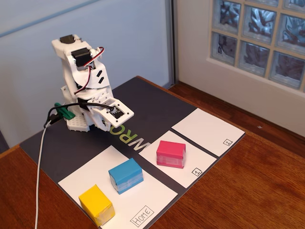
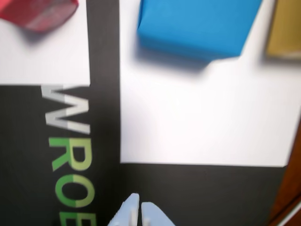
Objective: Move box blue to zone 2
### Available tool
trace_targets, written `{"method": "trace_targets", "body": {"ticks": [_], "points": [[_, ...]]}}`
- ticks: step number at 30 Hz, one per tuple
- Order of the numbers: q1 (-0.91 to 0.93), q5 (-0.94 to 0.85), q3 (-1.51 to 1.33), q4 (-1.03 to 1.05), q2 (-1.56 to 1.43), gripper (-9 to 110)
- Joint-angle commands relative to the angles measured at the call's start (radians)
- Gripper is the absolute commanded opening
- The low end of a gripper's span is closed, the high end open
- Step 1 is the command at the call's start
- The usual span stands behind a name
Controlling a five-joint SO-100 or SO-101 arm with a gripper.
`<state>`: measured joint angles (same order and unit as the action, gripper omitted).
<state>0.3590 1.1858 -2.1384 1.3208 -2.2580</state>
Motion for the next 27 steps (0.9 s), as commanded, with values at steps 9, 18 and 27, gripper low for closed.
{"method": "trace_targets", "body": {"ticks": [9,18,27], "points": [[0.106,-0.394,0.811,0.219,0.67,0],[0.11,-0.758,1.623,0.612,1.304,0],[-0.009,-0.992,1.698,0.612,1.328,0]]}}
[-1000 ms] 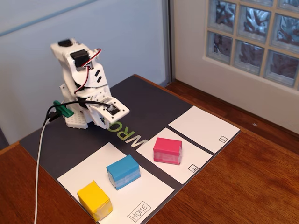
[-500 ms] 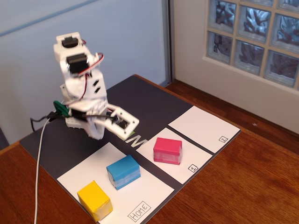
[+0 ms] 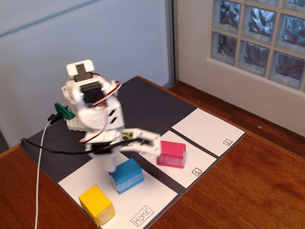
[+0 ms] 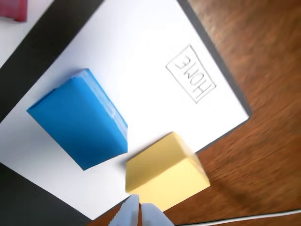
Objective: Move box blue to zone 2
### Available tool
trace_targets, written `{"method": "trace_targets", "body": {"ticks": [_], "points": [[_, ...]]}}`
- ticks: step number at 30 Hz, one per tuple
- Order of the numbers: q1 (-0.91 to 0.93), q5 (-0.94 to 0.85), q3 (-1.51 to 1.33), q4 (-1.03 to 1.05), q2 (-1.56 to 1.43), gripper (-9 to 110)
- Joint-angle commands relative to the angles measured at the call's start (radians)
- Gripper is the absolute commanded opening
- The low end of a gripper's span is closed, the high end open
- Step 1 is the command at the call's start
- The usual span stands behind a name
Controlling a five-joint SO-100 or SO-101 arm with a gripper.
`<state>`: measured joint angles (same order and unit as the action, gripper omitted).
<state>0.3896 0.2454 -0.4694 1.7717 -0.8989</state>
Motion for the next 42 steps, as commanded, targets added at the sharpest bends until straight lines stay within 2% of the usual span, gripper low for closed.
{"method": "trace_targets", "body": {"ticks": [1,9,23,42], "points": [[-0.052,-0.048,0.023,0.163,-0.037,0],[-0.103,-0.233,-0.121,0.163,-0.118,0],[-0.135,-0.241,-0.35,0.163,-0.255,0],[-0.051,-0.382,-0.36,0.163,-0.281,0]]}}
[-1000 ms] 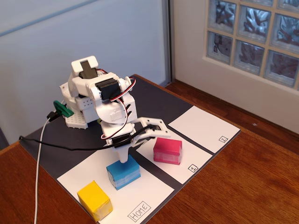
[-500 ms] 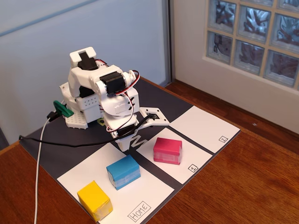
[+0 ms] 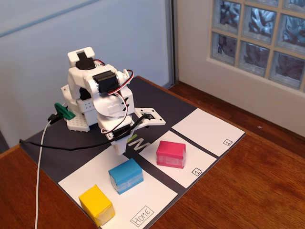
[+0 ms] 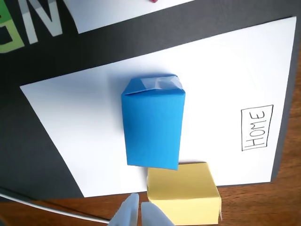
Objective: Move box blue to zone 2
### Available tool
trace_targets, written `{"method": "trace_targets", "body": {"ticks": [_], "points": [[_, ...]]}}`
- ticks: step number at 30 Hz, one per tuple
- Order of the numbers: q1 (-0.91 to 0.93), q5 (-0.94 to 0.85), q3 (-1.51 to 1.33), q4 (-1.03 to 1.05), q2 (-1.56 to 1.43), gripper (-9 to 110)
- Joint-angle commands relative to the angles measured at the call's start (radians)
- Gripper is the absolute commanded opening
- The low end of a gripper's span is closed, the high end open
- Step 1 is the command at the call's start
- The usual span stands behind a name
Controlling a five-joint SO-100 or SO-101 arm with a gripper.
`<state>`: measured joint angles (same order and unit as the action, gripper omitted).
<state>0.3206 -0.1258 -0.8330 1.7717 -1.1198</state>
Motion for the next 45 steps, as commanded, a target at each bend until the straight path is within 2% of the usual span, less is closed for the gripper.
{"method": "trace_targets", "body": {"ticks": [1,4,7,10,14,25,36,45], "points": [[0.02,-0.009,0.003,0.163,-0.058,0],[0.023,-0.002,0.003,0.163,-0.054,1],[0.023,-0.002,0.002,0.163,-0.052,28],[0.023,-0.002,-0.003,0.163,-0.054,41],[0.023,-0.005,-0.031,0.163,-0.057,71],[0.002,0.006,-0.152,0.163,-0.089,72],[0.003,0.04,-0.183,0.161,0.015,72],[-0.026,0.072,-0.313,0.028,0.025,69]]}}
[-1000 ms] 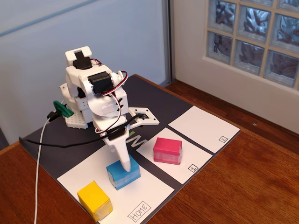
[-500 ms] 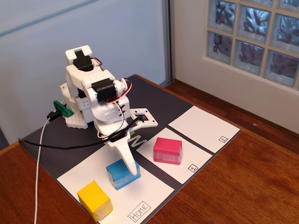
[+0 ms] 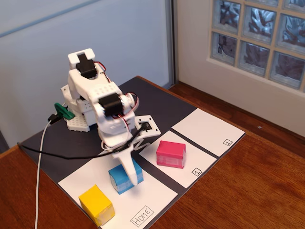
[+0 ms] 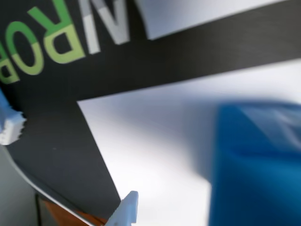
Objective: Move box blue to zone 2
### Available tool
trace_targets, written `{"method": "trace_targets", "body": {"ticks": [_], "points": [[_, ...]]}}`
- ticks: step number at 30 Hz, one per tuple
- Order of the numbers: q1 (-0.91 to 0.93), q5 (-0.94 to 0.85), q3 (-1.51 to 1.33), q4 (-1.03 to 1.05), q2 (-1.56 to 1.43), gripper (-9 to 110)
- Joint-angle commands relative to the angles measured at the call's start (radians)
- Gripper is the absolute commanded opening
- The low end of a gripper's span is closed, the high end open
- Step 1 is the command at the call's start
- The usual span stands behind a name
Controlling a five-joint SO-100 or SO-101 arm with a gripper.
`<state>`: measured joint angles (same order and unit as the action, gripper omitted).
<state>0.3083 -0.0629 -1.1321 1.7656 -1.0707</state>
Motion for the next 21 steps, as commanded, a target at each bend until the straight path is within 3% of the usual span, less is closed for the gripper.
{"method": "trace_targets", "body": {"ticks": [1,21], "points": [[-0.018,0.014,-0.017,0.023,-0.023,69],[-0.017,0.018,-0.029,-0.202,0.11,68]]}}
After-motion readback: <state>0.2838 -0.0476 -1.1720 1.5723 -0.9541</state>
